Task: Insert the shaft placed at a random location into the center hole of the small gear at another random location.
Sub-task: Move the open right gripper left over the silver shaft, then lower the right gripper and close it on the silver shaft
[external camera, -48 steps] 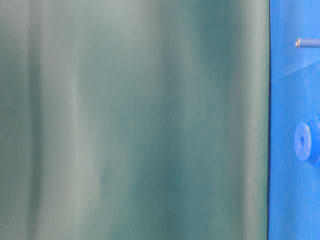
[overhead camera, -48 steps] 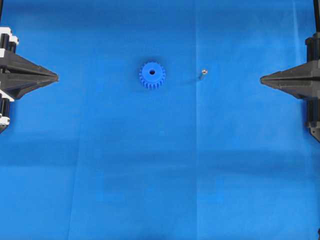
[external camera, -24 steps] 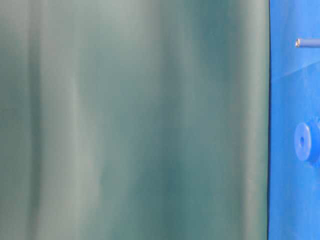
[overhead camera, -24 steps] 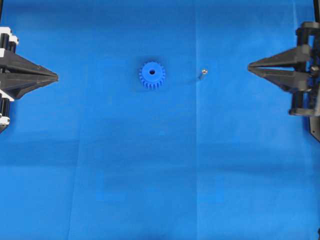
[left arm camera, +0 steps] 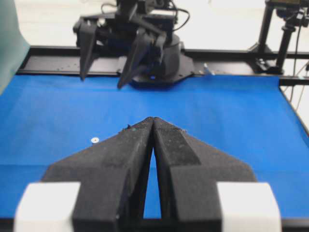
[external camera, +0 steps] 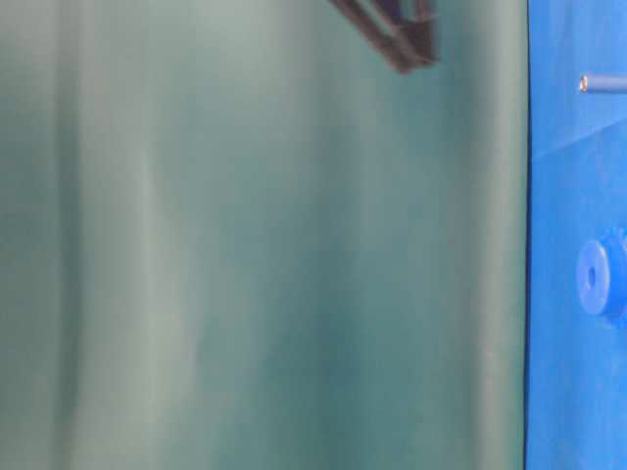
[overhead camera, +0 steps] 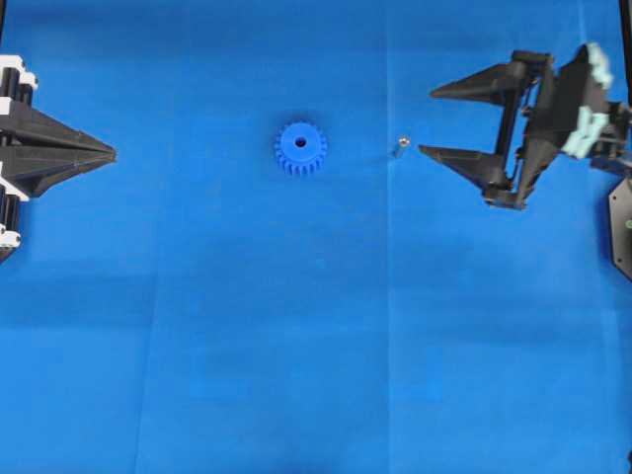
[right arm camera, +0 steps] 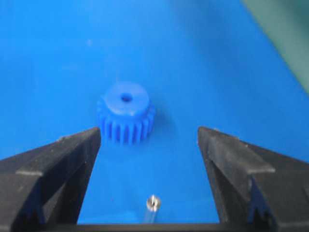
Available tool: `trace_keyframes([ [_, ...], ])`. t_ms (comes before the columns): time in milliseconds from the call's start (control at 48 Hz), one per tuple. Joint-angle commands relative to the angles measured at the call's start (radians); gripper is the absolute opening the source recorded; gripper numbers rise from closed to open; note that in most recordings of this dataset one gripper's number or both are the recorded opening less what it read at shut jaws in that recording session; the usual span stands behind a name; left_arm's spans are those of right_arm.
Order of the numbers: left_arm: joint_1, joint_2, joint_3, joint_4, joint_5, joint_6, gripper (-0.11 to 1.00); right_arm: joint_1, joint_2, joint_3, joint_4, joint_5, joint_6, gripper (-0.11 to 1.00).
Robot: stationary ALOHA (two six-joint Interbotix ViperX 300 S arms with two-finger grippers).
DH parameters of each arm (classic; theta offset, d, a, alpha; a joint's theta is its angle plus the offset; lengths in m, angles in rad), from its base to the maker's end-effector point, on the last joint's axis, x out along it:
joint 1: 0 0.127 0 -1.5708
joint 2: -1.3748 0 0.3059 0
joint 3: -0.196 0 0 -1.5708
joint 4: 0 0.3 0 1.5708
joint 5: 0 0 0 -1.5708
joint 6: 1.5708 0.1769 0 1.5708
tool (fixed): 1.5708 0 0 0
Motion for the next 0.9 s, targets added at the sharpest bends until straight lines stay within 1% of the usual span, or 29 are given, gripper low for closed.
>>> trace_keyframes([
  [0,0.002,0.006,-0.008,0.000,-0.006,-0.002,0.02,-0.003,0.084,-0.018,0.025,-0.058,0.003,0.69],
  [125,0.002,0.006,-0.005,0.002,-0.006,-0.002,0.02,-0.003,0.186,-0.025,0.066,-0.118,0.003,0.69],
  [313,0.002,0.006,-0.002,0.000,-0.006,-0.002,0.02,0.000,0.304,-0.035,0.100,-0.160,0.014,0.69],
  [521,0.002,0.006,0.003,0.002,-0.006,-0.002,0.02,0.005,0.383,-0.052,0.104,-0.204,0.041,0.68],
  [709,0.002,0.006,0.006,0.002,-0.006,-0.006,0.02,0.006,0.391,-0.049,0.104,-0.209,0.049,0.66],
  [792,0.000,0.006,0.008,0.000,-0.005,-0.011,0.02,0.009,0.391,-0.051,0.103,-0.212,0.049,0.59],
  [813,0.002,0.006,0.008,0.002,-0.005,-0.011,0.02,0.009,0.391,-0.051,0.103,-0.212,0.049,0.56],
  [876,0.000,0.006,0.009,0.000,-0.002,-0.014,0.02,0.011,0.391,-0.051,0.103,-0.212,0.049,0.40],
])
